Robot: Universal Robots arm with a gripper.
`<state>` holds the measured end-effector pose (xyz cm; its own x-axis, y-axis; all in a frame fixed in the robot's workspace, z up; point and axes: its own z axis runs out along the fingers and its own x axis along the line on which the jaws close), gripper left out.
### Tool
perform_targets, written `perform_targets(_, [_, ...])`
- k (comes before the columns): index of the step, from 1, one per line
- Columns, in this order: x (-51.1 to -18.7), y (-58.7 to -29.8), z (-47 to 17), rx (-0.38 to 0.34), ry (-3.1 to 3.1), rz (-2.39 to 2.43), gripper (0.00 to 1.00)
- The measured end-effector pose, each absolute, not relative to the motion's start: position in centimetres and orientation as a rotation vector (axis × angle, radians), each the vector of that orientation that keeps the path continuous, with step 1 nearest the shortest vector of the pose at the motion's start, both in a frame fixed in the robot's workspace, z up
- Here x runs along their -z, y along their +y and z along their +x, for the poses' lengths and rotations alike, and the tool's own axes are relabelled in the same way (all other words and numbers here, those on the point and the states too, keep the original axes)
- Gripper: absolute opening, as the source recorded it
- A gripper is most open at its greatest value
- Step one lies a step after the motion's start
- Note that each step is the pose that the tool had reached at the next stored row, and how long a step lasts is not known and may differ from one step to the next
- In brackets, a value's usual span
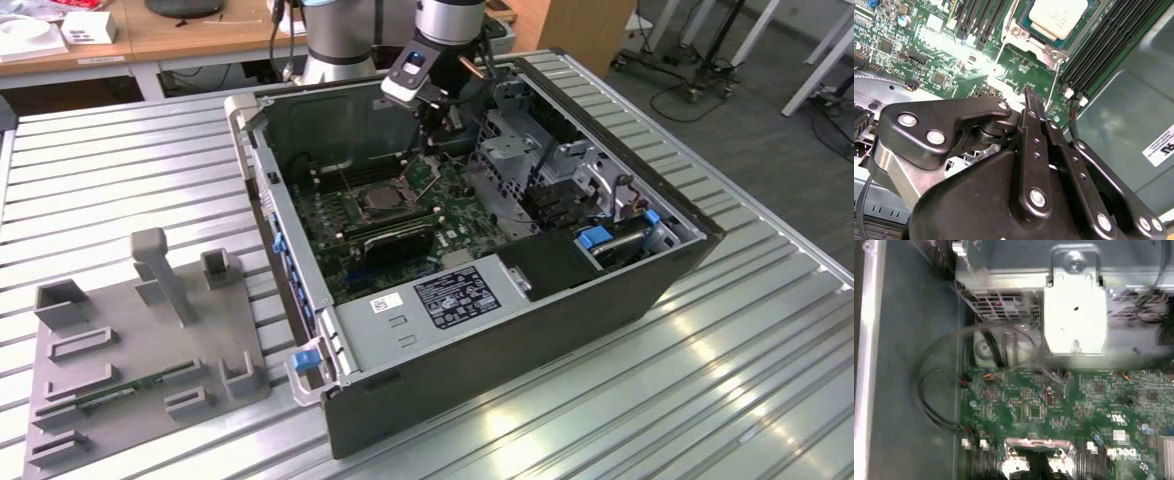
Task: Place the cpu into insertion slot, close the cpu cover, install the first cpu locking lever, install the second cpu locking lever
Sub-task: 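Close the cpu cover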
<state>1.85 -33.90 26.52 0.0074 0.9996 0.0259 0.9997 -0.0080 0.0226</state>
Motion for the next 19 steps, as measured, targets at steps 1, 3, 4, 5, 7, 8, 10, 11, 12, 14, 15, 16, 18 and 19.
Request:
perform_targets(1, [-26.5, -33.9, 2.0, 0.054, -2.211, -2.228, 0.11])
perform_targets(3, [-26.5, -33.9, 2.4, 0.054, -2.211, -2.228, 0.11])
perform_targets(4, [-26.5, -33.9, 2.5, 0.054, -2.211, -2.228, 0.11])
perform_targets(5, [-26.5, -33.9, 2.7, 0.054, -2.211, -2.228, 0.11])
perform_targets(7, [-26.5, -33.9, 3.0, 0.054, -2.211, -2.228, 0.11])
perform_targets(8, [-26.5, -33.9, 3.1, 0.054, -2.211, -2.228, 0.11])
perform_targets(10, [-26.5, -33.9, 3.5, 0.054, -2.211, -2.228, 0.11])
perform_targets(11, [-26.5, -33.9, 3.6, 0.054, -2.211, -2.228, 0.11])
perform_targets(12, [-26.5, -33.9, 3.8, 0.054, -2.211, -2.228, 0.11])
perform_targets(14, [-26.5, -33.9, 4.1, 0.054, -2.211, -2.228, 0.11])
perform_targets(15, [-26.5, -33.9, 4.2, 0.054, -2.211, -2.228, 0.11])
perform_targets(16, [-26.5, -33.9, 4.3, 0.054, -2.211, -2.228, 0.11])
perform_targets(18, [-26.5, -33.9, 4.6, 0.054, -2.211, -2.228, 0.11])
perform_targets(19, [-26.5, -33.9, 4.7, 0.054, -2.211, -2.228, 0.11])
